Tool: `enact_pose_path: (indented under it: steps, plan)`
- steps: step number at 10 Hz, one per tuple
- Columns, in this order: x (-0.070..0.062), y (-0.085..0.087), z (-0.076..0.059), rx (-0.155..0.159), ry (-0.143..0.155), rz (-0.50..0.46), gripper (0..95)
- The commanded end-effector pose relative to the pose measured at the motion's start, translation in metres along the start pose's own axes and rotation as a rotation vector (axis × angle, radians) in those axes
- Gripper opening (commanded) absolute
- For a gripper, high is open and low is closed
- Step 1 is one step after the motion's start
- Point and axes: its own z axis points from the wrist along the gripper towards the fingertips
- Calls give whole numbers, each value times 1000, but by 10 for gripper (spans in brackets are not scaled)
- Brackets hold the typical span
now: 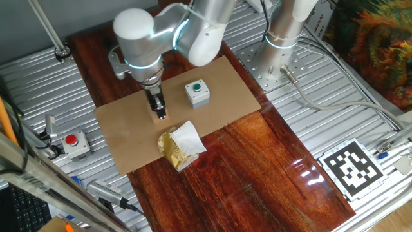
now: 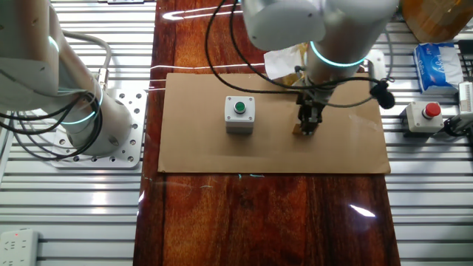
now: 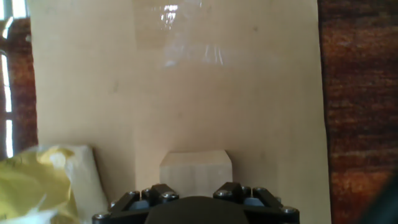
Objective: Hold a small block with the gripper and sweep it from left to right on the table
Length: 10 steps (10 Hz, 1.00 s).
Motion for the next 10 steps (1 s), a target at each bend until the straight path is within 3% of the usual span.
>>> enact_pose_path:
  steps: [1,2,3,4,5,6,7,8,9,10]
  plan:
    - [1,3,35,-7,-5,1,380]
    - [2,5,36,-9,8,4,380]
    - [9,7,38,17,11,-7,380]
    - [14,6,40,37,5,-18,380]
    - [19,5,41,38,-4,-19,380]
    - [25,4,43,30,-5,-21,380]
    - [31,3,45,-8,-5,0,380]
    - [37,2,46,-23,-24,5,380]
    - [39,2,46,-82,-36,36,380]
    - [41,2,47,-54,9,22,380]
